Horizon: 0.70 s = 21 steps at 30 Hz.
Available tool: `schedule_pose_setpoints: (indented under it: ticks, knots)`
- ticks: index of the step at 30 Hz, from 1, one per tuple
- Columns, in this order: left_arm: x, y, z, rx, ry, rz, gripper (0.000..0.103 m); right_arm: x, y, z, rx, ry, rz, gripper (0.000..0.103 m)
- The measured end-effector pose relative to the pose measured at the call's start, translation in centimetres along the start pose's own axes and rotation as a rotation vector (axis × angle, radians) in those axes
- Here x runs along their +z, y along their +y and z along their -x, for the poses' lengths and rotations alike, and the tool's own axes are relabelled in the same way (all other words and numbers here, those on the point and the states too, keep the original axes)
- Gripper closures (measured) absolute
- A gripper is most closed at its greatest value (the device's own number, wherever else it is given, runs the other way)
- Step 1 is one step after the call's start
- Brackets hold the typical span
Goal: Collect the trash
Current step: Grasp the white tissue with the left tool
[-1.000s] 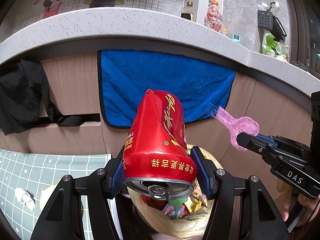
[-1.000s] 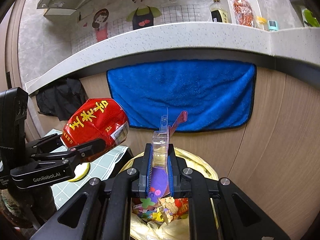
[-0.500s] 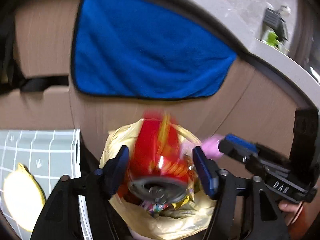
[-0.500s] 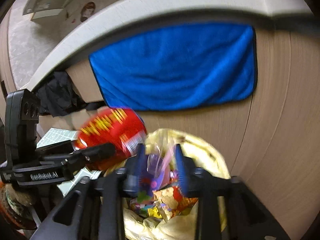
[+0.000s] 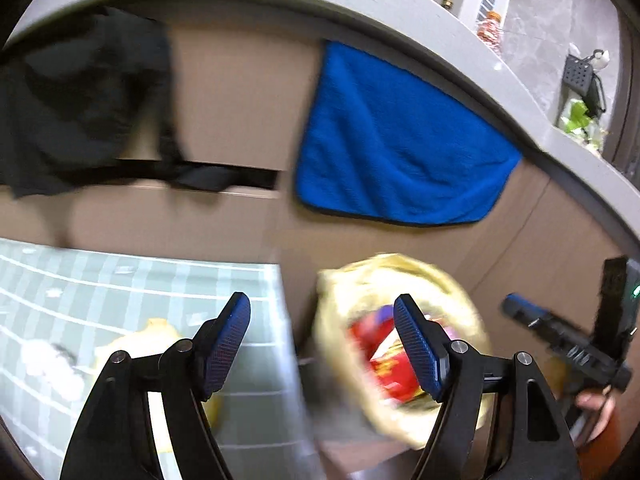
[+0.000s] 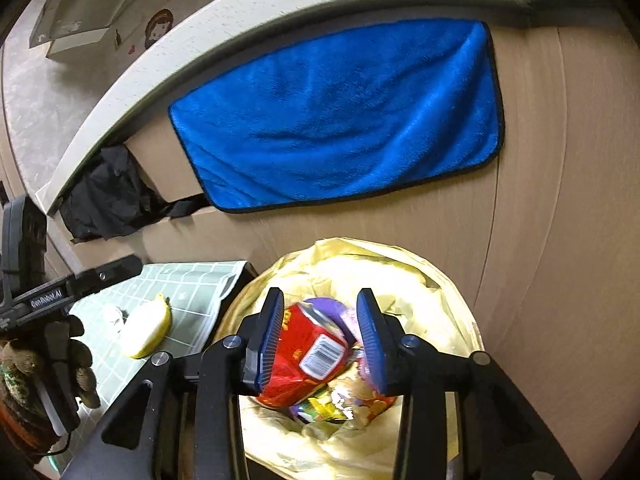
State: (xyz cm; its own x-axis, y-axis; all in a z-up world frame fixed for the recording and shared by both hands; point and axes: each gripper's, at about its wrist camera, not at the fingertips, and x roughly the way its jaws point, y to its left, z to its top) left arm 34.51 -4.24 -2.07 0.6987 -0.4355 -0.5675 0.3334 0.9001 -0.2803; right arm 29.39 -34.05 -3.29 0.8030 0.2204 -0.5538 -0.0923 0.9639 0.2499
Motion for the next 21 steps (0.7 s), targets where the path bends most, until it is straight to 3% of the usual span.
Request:
schedule_pose_setpoints:
  ticks: [6, 13, 17, 21]
  knots:
    - [-1.9, 5.9, 3.2, 0.129, -0.007, 0.024, 0.029, -0.2, 3.0, 0.4, 0.044, -0.005, 0.044, 0.067]
    - [-4.2, 14.5, 6.3, 0.293, -0.013, 0.178, 0.029, -0.9, 6.4, -0.9, 0.099, 0.020, 0.082, 0.067]
    - [-5.3, 18.2, 5.9, 0.307, 0.035, 0.297, 0.029, -1.5, 8.3, -1.9, 0.132, 0.047, 0.090, 0.067]
    - [-5.6, 19.4, 4.8, 0.324, 0.043, 0.331, 0.029, -2.0, 10.5, -2.8, 0.152, 0.066, 0.112, 0.067]
